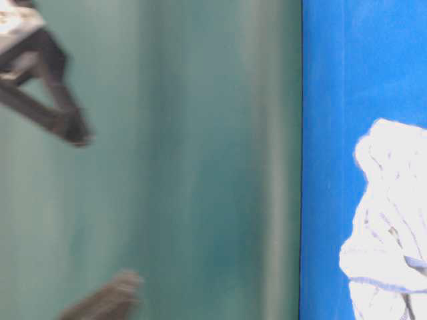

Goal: Lift the towel with both arms.

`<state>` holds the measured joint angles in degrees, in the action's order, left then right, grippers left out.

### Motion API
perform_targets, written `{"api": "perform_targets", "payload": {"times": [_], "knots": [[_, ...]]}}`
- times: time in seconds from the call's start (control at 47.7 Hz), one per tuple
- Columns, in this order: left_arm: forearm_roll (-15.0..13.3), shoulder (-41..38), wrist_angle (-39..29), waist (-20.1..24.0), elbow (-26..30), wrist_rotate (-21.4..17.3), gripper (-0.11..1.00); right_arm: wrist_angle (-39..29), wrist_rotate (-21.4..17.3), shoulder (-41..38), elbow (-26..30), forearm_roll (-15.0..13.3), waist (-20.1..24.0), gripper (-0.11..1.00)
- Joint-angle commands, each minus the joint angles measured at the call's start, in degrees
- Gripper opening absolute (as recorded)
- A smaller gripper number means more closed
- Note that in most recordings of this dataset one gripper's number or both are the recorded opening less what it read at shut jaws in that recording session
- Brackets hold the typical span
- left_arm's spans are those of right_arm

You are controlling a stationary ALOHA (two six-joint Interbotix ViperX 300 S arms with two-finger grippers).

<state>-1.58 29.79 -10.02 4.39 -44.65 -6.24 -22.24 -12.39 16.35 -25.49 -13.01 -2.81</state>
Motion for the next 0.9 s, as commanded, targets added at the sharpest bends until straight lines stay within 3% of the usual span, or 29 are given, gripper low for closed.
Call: {"api": "perform_targets", "payload": {"times": [0.0,0.189,0.419,0.881], "knots": [[-0.18,-1.05,1.32,-0.44,-1.23,0.79,0.88,3.16,-1.41,-0.53,-1.85,0.09,0.18,0.62],[-0.18,-6.24,3.43,-1.67,-5.54,2.72,0.89,7.73,-3.69,-5.45,-6.33,0.18,1.67,0.62],[-0.18,-15.64,12.83,-4.22,-10.02,2.99,0.89,11.69,-6.42,-14.77,-7.91,0.79,2.64,0.62],[-0.18,-31.11,22.24,-6.33,-10.55,2.99,0.89,19.78,-9.14,-26.72,-8.00,0.97,2.90,0.62]]}}
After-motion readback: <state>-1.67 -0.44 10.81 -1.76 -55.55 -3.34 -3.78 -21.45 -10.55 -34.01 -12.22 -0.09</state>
